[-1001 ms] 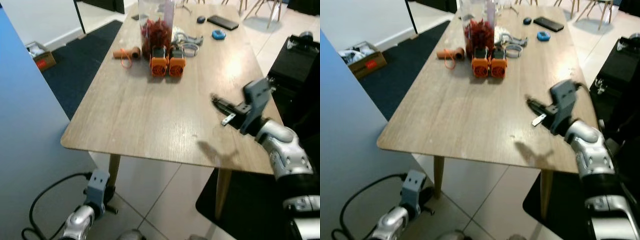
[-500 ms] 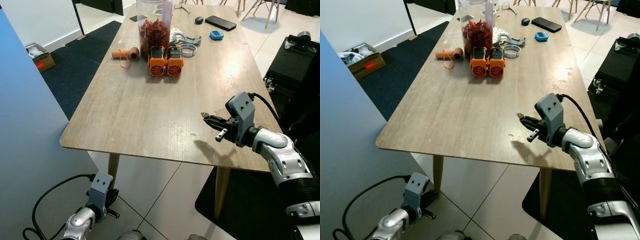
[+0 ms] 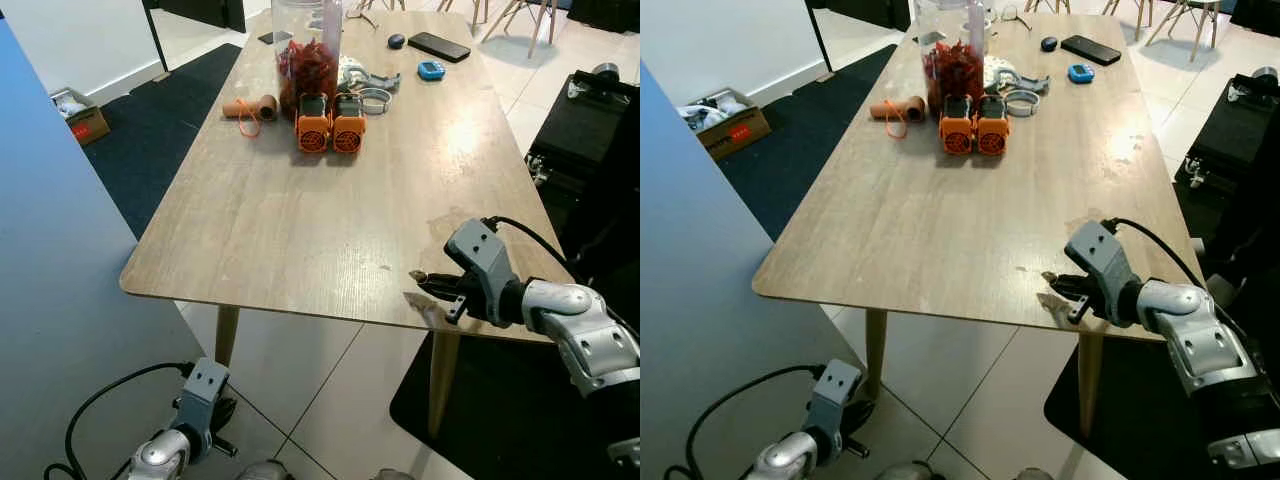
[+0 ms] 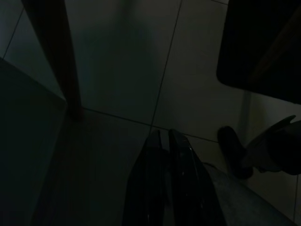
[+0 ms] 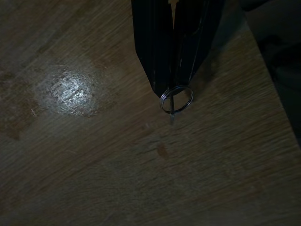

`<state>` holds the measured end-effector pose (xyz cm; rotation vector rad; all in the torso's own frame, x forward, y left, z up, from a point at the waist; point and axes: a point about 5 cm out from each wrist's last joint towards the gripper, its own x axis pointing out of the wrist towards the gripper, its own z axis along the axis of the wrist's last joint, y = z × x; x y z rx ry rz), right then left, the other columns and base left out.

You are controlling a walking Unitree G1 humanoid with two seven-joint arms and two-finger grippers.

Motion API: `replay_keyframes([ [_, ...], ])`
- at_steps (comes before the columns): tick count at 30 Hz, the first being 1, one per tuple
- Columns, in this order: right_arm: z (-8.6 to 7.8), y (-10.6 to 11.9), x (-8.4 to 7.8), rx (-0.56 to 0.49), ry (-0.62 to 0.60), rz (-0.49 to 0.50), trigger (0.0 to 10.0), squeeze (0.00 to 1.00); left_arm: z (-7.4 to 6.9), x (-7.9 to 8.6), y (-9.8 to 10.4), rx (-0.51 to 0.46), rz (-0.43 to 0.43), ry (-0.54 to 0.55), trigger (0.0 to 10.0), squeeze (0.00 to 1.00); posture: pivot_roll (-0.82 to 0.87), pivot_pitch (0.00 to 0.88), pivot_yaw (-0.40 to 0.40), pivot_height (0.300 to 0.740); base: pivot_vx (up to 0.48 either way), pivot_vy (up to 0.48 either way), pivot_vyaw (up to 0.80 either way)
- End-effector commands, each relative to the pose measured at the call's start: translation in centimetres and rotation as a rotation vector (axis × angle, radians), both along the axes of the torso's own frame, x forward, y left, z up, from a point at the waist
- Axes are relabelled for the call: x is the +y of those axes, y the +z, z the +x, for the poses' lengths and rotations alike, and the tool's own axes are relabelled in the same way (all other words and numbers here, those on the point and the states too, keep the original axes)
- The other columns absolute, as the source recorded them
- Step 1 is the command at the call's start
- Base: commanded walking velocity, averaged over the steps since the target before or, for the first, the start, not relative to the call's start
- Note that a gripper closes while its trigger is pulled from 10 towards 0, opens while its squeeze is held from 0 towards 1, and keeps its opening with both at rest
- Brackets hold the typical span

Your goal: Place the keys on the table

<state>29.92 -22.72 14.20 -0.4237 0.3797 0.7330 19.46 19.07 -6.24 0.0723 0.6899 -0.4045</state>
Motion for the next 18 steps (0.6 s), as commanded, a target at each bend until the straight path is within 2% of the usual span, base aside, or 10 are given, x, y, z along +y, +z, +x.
replay_keyframes([
  [1, -0.05, -0.24, 0.11, 0.01, -0.011, -0.012, 10.0, 0.0, -0.55, 0.41, -0.31, 0.026, 0.017, 0.004, 10.0, 0.0, 0.03, 0.083, 0.026, 0.74, 0.0, 0.0, 0.0],
  [11, 0.4, 0.01, -0.31, -0.007, -0.05, -0.021, 10.0, 0.0, -0.7, 1.04, -0.28, 0.029, 0.027, 0.009, 10.0, 0.0, 0.03, 0.076, 0.023, 0.74, 0.0, 0.0, 0.0],
  [12, 0.43, 0.01, -0.32, -0.008, -0.054, -0.022, 10.0, 0.29, -0.65, 1.05, -0.26, 0.029, 0.028, 0.01, 10.0, 0.0, 0.03, 0.073, 0.023, 0.74, 0.0, 0.0, 0.0],
  [13, 0.43, 0.01, -0.32, -0.008, -0.054, -0.022, 10.0, 0.29, -0.65, 1.05, -0.26, 0.029, 0.028, 0.01, 10.0, 0.0, 0.03, 0.073, 0.023, 0.74, 0.0, 0.0, 0.0],
  [14, 0.5, 0.02, -0.36, -0.009, -0.062, -0.022, 10.0, 0.51, -0.55, 1.03, -0.23, 0.027, 0.029, 0.01, 10.0, 0.0, 0.03, 0.072, 0.023, 0.74, 0.0, 0.0, 0.0],
  [15, 0.5, 0.02, -0.36, -0.009, -0.062, -0.022, 10.0, 0.51, -0.55, 1.03, -0.23, 0.027, 0.029, 0.01, 10.0, 0.0, 0.03, 0.072, 0.023, 0.74, 0.0, 0.0, 0.0],
  [16, 0.59, 0.03, -0.41, -0.014, -0.072, -0.023, 10.0, 0.78, -0.39, 0.92, -0.19, 0.024, 0.032, 0.01, 10.0, 0.0, 0.03, 0.071, 0.024, 0.74, 0.0, 0.0, 0.0],
  [17, 0.69, 0.06, -0.47, -0.02, -0.08, -0.024, 10.0, 0.88, -0.2, 0.72, -0.15, 0.021, 0.034, 0.01, 10.0, 0.0, 0.03, 0.072, 0.025, 0.74, 0.0, 0.0, 0.0],
  [18, 0.75, 0.09, -0.5, -0.023, -0.086, -0.025, 10.0, 0.88, -0.09, 0.57, -0.12, 0.019, 0.035, 0.009, 10.0, 0.0, 0.03, 0.072, 0.025, 0.74, 0.0, 0.0, 0.0],
])
